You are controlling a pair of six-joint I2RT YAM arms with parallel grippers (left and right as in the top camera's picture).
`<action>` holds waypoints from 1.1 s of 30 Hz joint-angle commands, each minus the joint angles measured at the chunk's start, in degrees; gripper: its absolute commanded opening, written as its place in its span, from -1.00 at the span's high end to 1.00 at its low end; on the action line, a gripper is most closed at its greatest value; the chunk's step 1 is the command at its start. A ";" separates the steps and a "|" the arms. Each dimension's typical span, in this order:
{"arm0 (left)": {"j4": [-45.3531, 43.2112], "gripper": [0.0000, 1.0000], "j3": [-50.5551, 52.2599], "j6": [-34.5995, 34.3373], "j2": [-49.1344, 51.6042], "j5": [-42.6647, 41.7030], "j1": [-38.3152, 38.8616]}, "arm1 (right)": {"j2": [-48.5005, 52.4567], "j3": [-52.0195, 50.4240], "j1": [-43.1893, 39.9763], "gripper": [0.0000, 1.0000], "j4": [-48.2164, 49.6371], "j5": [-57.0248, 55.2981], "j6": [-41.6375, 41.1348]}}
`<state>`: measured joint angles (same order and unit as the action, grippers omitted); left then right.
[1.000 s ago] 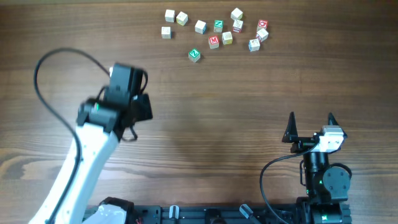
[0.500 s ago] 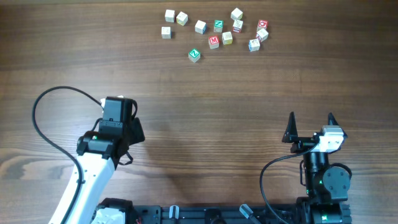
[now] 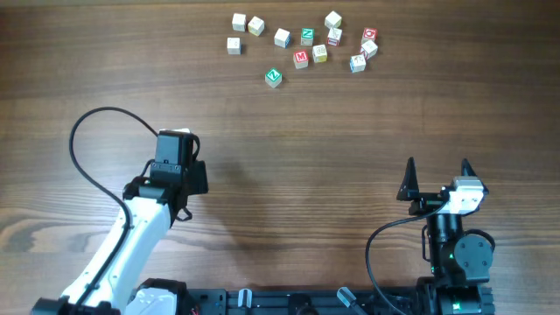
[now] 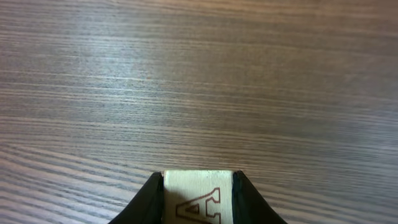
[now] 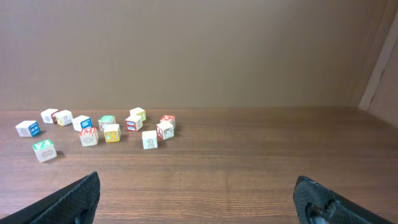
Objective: Form a horizontal line
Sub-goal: 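Carry the A block with the left gripper toward the table center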
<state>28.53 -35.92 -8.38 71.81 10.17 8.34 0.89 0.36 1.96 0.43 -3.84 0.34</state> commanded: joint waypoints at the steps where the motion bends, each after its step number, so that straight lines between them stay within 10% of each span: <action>1: -0.31 0.92 1.05 2.43 3.32 2.12 -3.06 | -0.31 -0.07 0.35 -1.00 0.26 0.92 0.76; 11: -4.15 0.90 1.11 2.75 9.44 -1.18 -8.24 | -0.31 -0.07 0.35 -1.00 0.26 0.92 0.74; 24: -11.10 0.88 1.11 20.20 9.64 -10.29 -8.26 | -0.31 -0.07 0.35 -0.99 0.26 0.92 0.79; 33: -10.34 0.57 1.11 18.01 9.64 -10.45 -10.71 | -0.31 -0.07 0.35 -0.99 0.26 0.92 0.76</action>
<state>18.22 -35.22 9.17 80.86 0.75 -1.06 0.89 0.36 1.96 0.43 -3.84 0.34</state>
